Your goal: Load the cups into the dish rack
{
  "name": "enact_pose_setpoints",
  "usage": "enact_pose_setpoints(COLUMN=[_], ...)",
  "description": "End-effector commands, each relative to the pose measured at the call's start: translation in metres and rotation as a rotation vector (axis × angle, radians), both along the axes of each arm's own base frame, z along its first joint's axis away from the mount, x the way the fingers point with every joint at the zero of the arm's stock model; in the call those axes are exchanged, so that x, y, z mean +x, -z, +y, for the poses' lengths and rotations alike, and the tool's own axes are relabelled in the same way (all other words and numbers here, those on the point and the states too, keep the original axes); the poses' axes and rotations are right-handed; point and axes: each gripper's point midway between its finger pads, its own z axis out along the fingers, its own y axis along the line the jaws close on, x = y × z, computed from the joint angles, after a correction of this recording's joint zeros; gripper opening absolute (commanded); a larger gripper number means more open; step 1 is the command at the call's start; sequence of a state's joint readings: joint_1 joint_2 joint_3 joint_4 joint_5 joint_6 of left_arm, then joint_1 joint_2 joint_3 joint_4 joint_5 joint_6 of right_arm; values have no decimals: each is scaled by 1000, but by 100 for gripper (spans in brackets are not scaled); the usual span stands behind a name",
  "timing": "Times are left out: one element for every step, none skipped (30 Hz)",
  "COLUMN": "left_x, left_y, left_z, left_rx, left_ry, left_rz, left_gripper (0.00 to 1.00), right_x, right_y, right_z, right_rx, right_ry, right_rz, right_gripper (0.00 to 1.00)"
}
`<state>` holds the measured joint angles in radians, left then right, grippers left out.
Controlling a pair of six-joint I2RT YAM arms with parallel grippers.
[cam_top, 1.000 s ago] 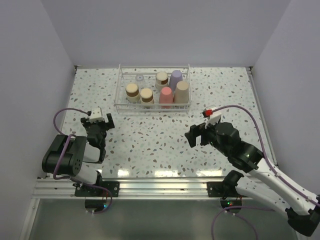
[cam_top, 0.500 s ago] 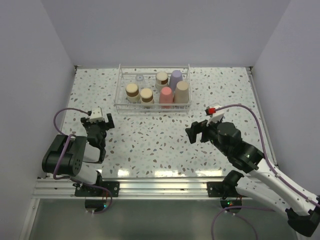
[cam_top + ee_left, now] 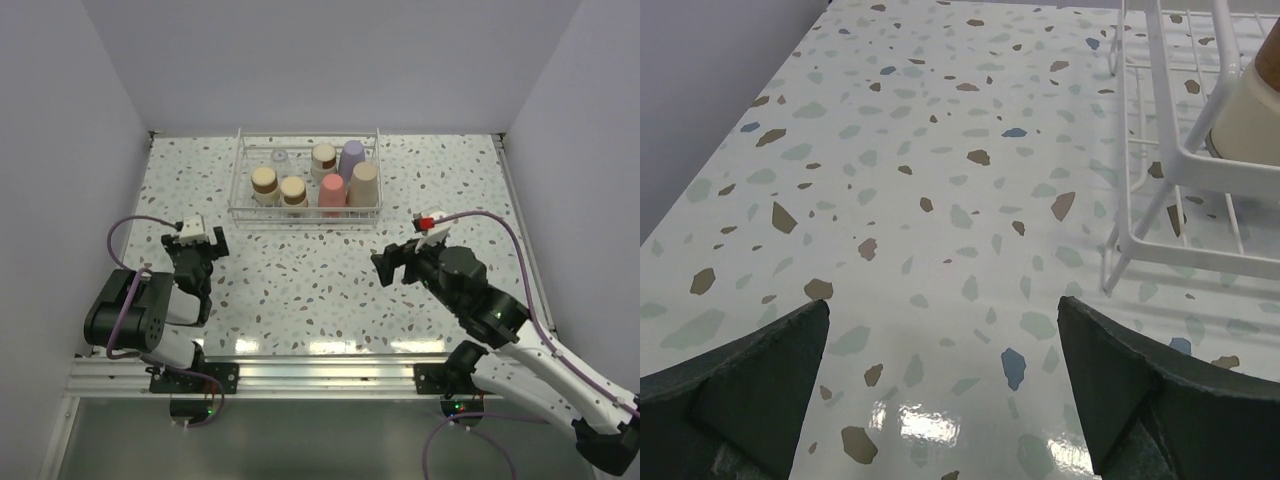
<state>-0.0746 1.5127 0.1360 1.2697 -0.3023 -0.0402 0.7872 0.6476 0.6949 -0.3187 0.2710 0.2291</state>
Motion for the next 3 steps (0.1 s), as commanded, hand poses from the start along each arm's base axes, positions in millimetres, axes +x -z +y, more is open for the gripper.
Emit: enact_pose_setpoints(left_x=[11,11,10], left_y=[-34,-34,-34], left_z=[0,0,0], left_rx=[8,9,8], left_ry=[-3,-5,-3], left_rz=[-128,-128,-128], left_gripper=[100,100,100], right_x=[7,9,12], right_y=[-9,-7,-7], right_z=[0,0,-1], right_rx=[2,-19,-28], right_ry=[9,10,15], right_rz=[-59,-65,-79], right_gripper=[98,98,98])
